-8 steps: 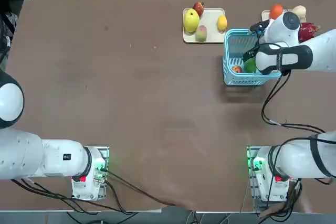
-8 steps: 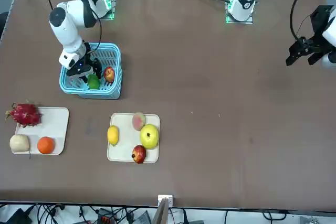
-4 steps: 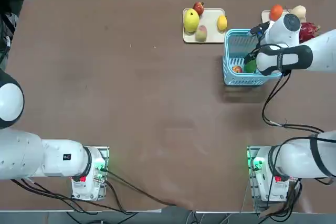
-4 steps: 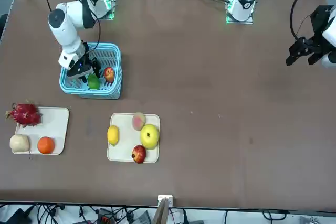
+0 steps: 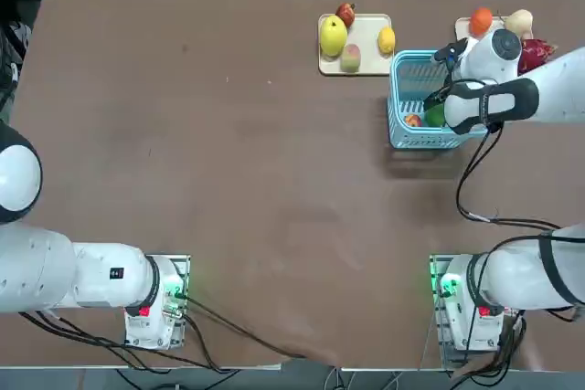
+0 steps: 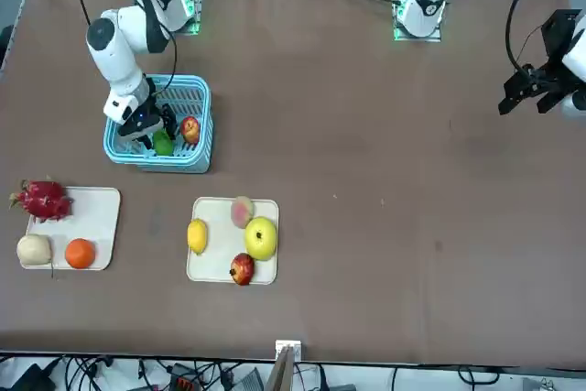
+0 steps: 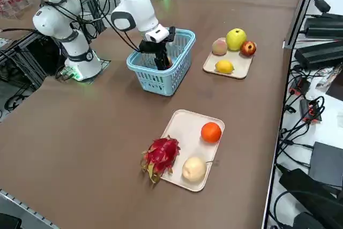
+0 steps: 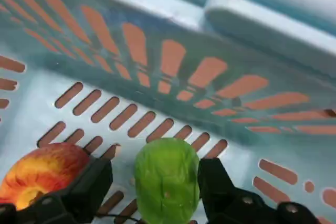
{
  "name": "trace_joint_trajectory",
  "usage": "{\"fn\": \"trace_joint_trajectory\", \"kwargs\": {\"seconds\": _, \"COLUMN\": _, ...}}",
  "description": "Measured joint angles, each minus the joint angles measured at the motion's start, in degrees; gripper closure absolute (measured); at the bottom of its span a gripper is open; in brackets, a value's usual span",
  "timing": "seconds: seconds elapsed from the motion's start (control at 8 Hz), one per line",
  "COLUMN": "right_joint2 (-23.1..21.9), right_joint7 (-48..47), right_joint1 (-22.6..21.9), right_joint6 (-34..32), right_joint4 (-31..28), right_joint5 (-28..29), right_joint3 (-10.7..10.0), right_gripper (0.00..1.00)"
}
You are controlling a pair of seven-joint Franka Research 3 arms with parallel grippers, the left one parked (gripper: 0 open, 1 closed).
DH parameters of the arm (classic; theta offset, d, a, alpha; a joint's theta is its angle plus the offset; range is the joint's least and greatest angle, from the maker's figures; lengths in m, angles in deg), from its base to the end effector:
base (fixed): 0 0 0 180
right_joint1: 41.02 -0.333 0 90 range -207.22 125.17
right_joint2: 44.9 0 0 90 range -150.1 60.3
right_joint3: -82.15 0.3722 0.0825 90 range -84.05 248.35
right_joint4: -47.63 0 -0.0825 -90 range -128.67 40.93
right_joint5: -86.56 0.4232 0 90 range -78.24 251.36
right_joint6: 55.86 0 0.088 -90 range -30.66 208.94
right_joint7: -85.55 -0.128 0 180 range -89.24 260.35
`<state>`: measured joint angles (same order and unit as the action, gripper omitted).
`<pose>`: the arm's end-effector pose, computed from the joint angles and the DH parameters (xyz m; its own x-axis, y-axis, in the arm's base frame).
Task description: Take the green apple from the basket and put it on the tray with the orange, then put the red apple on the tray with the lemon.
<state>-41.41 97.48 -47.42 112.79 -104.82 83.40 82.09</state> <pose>0.4636 0.0549 0.2412 0.9083 0.3618 0.2100 0.3557 -0.9322 0.0674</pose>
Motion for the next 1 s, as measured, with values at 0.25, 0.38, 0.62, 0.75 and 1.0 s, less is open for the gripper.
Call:
{"fn": "trace_joint_trajectory", "kwargs": {"seconds": 0.25, "right_joint2": 0.6, "right_joint7": 1.3, "right_joint1": 0.4, "right_joint6": 0.5, "right_joint4": 0.0, "right_joint5": 0.0, "right_joint3": 0.0, "right_gripper": 0.0}}
{"fn": "trace_joint_trajectory", "kwargs": {"seconds": 0.38, "right_joint2": 0.8, "right_joint7": 1.5, "right_joint1": 0.5, "right_joint6": 0.5, "right_joint4": 0.0, "right_joint5": 0.0, "right_joint3": -0.1, "right_gripper": 0.0}}
{"fn": "trace_joint_trajectory", "kwargs": {"seconds": 0.62, "right_joint2": 1.8, "right_joint7": 1.5, "right_joint1": 0.7, "right_joint6": 0.5, "right_joint4": 0.0, "right_joint5": 0.0, "right_joint3": -0.1, "right_gripper": 0.0}}
{"fn": "trace_joint_trajectory", "kwargs": {"seconds": 0.75, "right_joint2": 2.4, "right_joint7": 1.5, "right_joint1": 0.7, "right_joint6": 0.5, "right_joint4": 0.0, "right_joint5": 0.0, "right_joint3": -0.1, "right_gripper": 0.01}}
{"fn": "trace_joint_trajectory", "kwargs": {"seconds": 1.0, "right_joint2": 2.9, "right_joint7": 1.5, "right_joint1": 0.7, "right_joint6": 0.5, "right_joint4": 0.0, "right_joint5": 0.0, "right_joint3": -0.1, "right_gripper": 0.07}}
